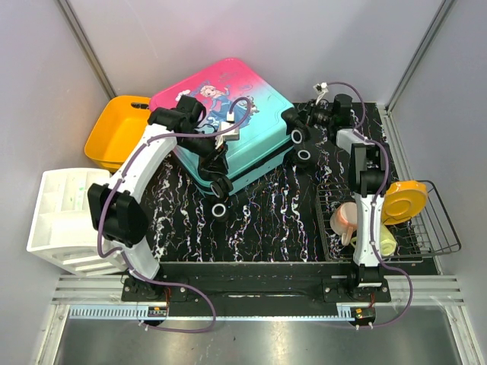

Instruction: Open, take out, and arrange the luggage

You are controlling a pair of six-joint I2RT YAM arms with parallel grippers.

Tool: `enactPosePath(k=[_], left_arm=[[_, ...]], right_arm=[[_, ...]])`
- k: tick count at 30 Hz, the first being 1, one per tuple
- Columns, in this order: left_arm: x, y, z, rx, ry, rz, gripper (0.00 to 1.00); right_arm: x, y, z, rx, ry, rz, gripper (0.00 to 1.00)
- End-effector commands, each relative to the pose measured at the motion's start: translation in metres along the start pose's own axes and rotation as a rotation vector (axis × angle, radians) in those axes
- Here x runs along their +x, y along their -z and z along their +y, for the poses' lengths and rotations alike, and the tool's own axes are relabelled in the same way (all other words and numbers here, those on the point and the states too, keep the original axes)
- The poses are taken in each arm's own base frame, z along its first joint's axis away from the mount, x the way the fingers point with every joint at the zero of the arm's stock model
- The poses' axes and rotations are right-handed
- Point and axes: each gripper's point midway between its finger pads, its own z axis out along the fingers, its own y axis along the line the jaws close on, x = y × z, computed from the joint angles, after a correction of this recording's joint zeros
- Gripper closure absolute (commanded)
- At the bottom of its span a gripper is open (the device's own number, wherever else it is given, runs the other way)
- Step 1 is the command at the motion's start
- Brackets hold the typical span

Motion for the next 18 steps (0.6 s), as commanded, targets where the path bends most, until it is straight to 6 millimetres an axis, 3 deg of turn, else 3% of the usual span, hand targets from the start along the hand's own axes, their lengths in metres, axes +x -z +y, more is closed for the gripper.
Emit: enactPosePath(k=[1,3,4,5,7,8,9,10,11,12,14,18], left_arm=[[0.115,0.007,0.071,-0.174,0.124,0.351,0.74],[0.105,0.01,0.073,-0.191,0.12,0.328,0.72],[0.101,0.011,0.074,-0.203,0.141,0.314,0.66],[0.086,0.016,0.076,-0.222,0.128,0.278,0.62],[0.073,0.023,0.071,-0.222,0.151,0.248,0.5],[0.061,0.029,0.07,-0.24,0.147,0.221,0.39],[0.057,0.033,0.068,-0.25,0.153,0.207,0.35],[0.052,0.037,0.065,-0.26,0.176,0.19,0.32],[0.044,0.046,0.061,-0.279,0.18,0.157,0.25],[0.037,0.051,0.061,-0.291,0.193,0.121,0.23],[0.02,0.07,0.056,-0.321,0.249,0.018,0.18],[-0.002,0.11,0.06,-0.402,0.353,-0.174,0.14]], right_arm=[[-0.059,-0.021,0.004,0.079,0.122,-0.154,0.85],[-0.067,-0.015,0.011,0.095,0.14,-0.158,0.71],[-0.061,-0.007,0.006,0.122,0.155,-0.143,0.69],[-0.074,0.002,0.019,0.131,0.175,-0.137,0.66],[-0.074,0.017,0.02,0.17,0.219,-0.106,0.48],[-0.082,0.033,0.025,0.203,0.213,-0.086,0.44],[-0.084,0.036,0.03,0.215,0.223,-0.073,0.42],[-0.083,0.055,0.018,0.276,0.215,-0.058,0.36],[-0.099,0.072,0.023,0.306,0.233,-0.074,0.34],[-0.103,0.081,0.023,0.33,0.23,-0.073,0.32],[-0.116,0.1,0.029,0.386,0.229,-0.069,0.18],[-0.129,0.117,0.049,0.422,0.205,-0.035,0.07]])
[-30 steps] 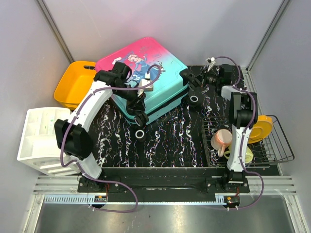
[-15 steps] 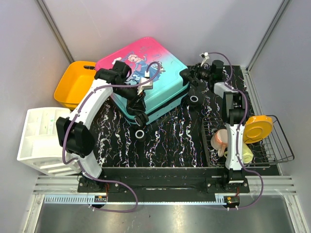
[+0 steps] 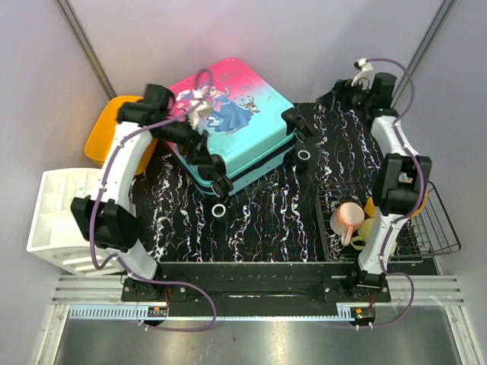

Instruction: Open, take out, and arrange the luggage

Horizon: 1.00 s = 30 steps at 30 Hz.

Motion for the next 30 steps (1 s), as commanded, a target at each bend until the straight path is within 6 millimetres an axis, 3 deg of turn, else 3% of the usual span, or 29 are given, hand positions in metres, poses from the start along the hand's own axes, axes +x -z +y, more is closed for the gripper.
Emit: enactPosePath(k=[1,4,7,10,11,16,21,25,26,30], left_arm=[[-0.012,0.059,0.076,-0.336,0.136,-0.154,0.13],[-0.014,0.088,0.086,-0.394,0.248,-0.289,0.09],[-0.005,0.107,0.099,-0.489,0.357,-0.359,0.01],[0.003,0.113,0.101,-0.544,0.442,-0.392,0.01],[0.014,0.112,0.108,-0.59,0.487,-0.383,0.01],[0.031,0.111,0.12,-0.673,0.647,-0.399,0.01],[0.044,0.105,0.131,-0.699,0.697,-0.38,0.02],[0.058,0.101,0.149,-0.738,0.747,-0.351,0.06],[0.057,0.1,0.153,-0.741,0.749,-0.352,0.08],[0.051,0.09,0.162,-0.676,0.766,-0.364,0.15]], right_arm=[[-0.045,0.036,0.032,0.026,0.038,0.033,0.04],[-0.04,0.041,0.054,0.0,-0.024,0.107,0.0],[-0.031,0.042,0.073,-0.012,0.069,0.162,0.0],[-0.008,0.05,0.089,-0.007,0.108,0.283,0.0],[0.0,0.044,0.103,-0.032,0.122,0.315,0.0],[0.034,0.044,0.114,-0.048,0.165,0.449,0.0],[0.051,0.039,0.136,-0.099,0.225,0.502,0.03],[0.065,0.036,0.141,-0.112,0.257,0.548,0.17],[0.067,0.036,0.141,-0.113,0.254,0.555,0.28],[0.07,0.039,0.143,-0.099,0.221,0.569,0.52]])
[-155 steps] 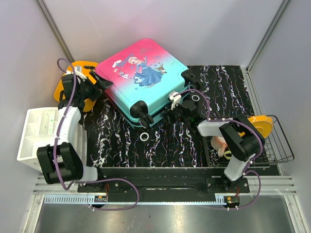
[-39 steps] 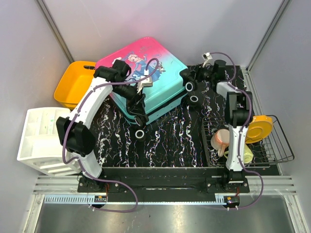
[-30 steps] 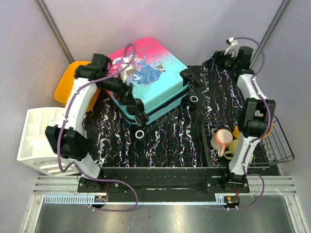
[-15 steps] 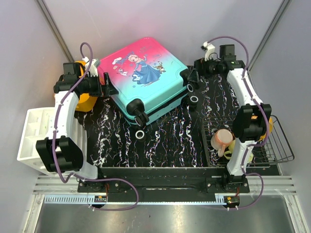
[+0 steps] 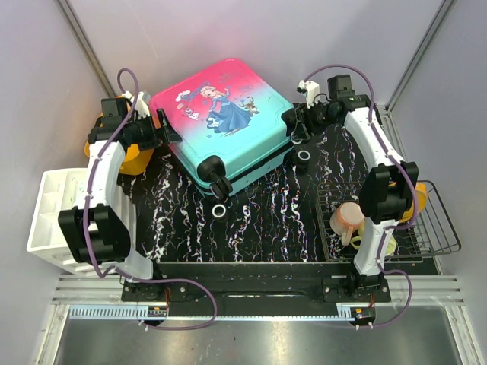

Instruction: Open, take out, and arrange the luggage

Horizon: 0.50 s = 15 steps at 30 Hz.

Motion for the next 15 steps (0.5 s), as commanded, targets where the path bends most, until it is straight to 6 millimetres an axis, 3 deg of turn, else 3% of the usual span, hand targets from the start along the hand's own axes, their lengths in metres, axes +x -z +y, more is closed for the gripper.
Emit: enactPosePath(k=[1,2,3,6,9,11,12,14,15], left_arm=[[-0.011,-0.022,0.006,0.013,0.036,-0.004,0.18],[-0.016,-0.024,0.002,0.033,0.024,-0.019,0.19],[-0.019,-0.025,-0.001,0.049,0.018,-0.027,0.21],[-0.023,-0.036,-0.013,0.097,-0.019,-0.036,0.31],[-0.025,-0.052,-0.021,0.114,-0.074,-0.027,0.32],[-0.032,-0.065,-0.028,0.127,-0.104,-0.031,0.32],[-0.031,-0.077,-0.024,0.13,-0.102,-0.013,0.33],[-0.049,-0.085,-0.029,0.14,-0.131,-0.043,0.34],[-0.049,-0.099,-0.022,0.139,-0.123,-0.028,0.34]], right_arm=[[-0.003,0.007,0.023,-0.045,-0.008,0.006,0.59],[-0.002,0.008,0.026,-0.056,-0.021,0.005,0.65],[0.0,0.008,0.032,-0.076,-0.047,0.003,0.79],[0.012,0.013,0.044,-0.092,-0.08,0.011,1.0],[0.036,0.02,0.063,-0.12,-0.144,0.032,1.0],[0.037,0.034,0.082,-0.148,-0.158,0.008,1.0],[0.049,0.032,0.101,-0.203,-0.192,0.028,1.0],[0.047,0.047,0.13,-0.251,-0.173,-0.007,0.99],[0.055,0.045,0.157,-0.324,-0.175,0.014,0.94]])
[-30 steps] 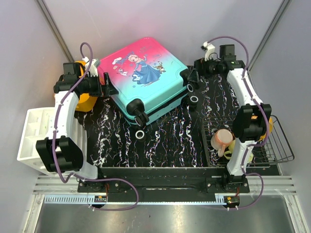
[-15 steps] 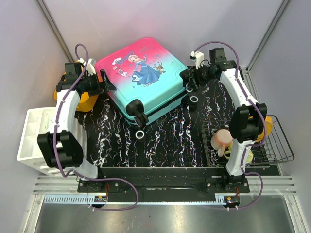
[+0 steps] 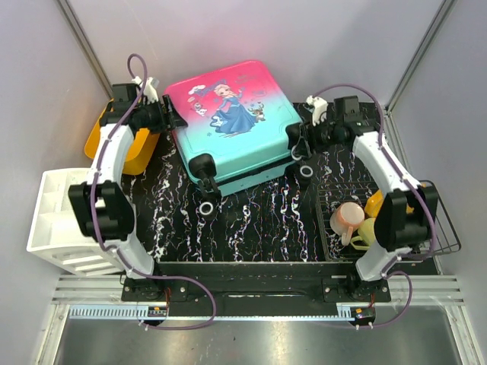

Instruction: Open, take out, and arrange the luggage

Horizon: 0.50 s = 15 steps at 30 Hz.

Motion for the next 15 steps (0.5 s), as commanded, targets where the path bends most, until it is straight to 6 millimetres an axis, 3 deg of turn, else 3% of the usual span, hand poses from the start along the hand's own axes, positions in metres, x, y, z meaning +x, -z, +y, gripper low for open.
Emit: enactPosePath(k=[1,2,3,4,5,6,7,9,12,13,15], left_arm=[[-0.025,-0.064,-0.023,0.092,-0.146,-0.023,0.34],[-0.031,-0.069,-0.026,0.104,-0.158,-0.03,0.34],[-0.03,-0.084,-0.024,0.115,-0.175,-0.014,0.34],[-0.052,-0.08,-0.035,0.132,-0.219,-0.059,0.31],[-0.056,-0.081,-0.039,0.14,-0.24,-0.055,0.29],[-0.059,-0.083,-0.04,0.147,-0.279,-0.053,0.21],[-0.078,-0.072,-0.051,0.162,-0.319,-0.092,0.18],[-0.085,-0.055,-0.054,0.156,-0.368,-0.094,0.11],[-0.077,-0.028,-0.051,0.155,-0.362,-0.07,0.06],[-0.066,-0.023,-0.053,0.167,-0.339,-0.037,0.05],[-0.051,-0.007,-0.043,0.15,-0.311,-0.007,0.04]], right_arm=[[0.032,0.036,0.139,-0.37,-0.074,0.073,0.7],[0.034,0.04,0.154,-0.418,-0.06,0.078,0.52],[0.039,0.046,0.175,-0.498,-0.044,0.097,0.4],[0.039,0.051,0.18,-0.519,-0.041,0.102,0.31],[0.038,0.052,0.179,-0.52,-0.052,0.109,0.2],[0.033,0.054,0.174,-0.48,-0.046,0.127,0.18],[0.028,0.057,0.167,-0.458,-0.037,0.117,0.16],[0.007,0.07,0.145,-0.406,-0.019,0.059,0.11],[-0.011,0.091,0.12,-0.371,-0.011,-0.015,0.03],[-0.013,0.099,0.101,-0.334,-0.03,-0.041,0.01],[-0.014,0.106,0.084,-0.287,0.02,-0.062,0.01]])
